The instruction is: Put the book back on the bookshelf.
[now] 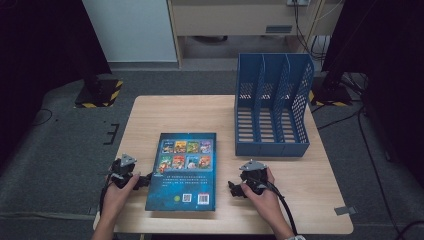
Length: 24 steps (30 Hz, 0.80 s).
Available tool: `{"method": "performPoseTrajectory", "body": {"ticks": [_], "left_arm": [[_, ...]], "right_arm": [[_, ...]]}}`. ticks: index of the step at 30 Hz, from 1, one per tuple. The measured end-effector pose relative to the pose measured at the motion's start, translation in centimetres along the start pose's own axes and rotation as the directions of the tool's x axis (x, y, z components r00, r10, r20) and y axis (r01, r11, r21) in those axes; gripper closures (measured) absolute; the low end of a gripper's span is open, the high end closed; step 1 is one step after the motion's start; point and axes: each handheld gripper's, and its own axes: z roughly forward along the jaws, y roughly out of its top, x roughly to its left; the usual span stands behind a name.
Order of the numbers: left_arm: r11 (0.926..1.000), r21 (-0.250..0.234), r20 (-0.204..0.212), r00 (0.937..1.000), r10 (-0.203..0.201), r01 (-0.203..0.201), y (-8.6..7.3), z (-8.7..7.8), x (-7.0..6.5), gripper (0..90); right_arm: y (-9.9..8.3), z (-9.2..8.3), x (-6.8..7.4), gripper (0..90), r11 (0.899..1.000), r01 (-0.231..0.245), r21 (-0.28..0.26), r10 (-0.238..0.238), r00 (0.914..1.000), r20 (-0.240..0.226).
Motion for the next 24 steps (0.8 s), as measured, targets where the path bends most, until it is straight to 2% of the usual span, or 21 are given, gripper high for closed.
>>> {"method": "performPoseTrajectory", "body": {"ticks": [10,14,19,24], "left_arm": [[1.0000,-0.003,0.004,1.0000,0.000,0.000,0.0,-0.1,0.0,0.0],[1.0000,-0.009,0.004,1.0000,-0.004,0.004,-0.4,-0.5,0.0,2.8],[0.9971,-0.060,-0.024,0.9985,-0.048,0.047,-0.8,-2.1,0.1,3.2],[0.9931,-0.102,-0.021,0.9980,-0.060,0.057,-0.3,-2.8,0.3,5.2]], "right_arm": [[0.1,0.1,0.0,0.3,1.000,0.004,0.001,-0.004,1.0000,-0.009],[0.1,0.1,0.0,0.3,1.000,0.000,-0.001,0.000,1.0000,-0.007],[0.1,0.1,0.1,0.3,1.000,-0.003,0.000,0.003,1.0000,-0.004],[0.1,0.0,0.0,0.6,1.000,0.003,0.000,-0.003,0.9999,-0.011]]}}
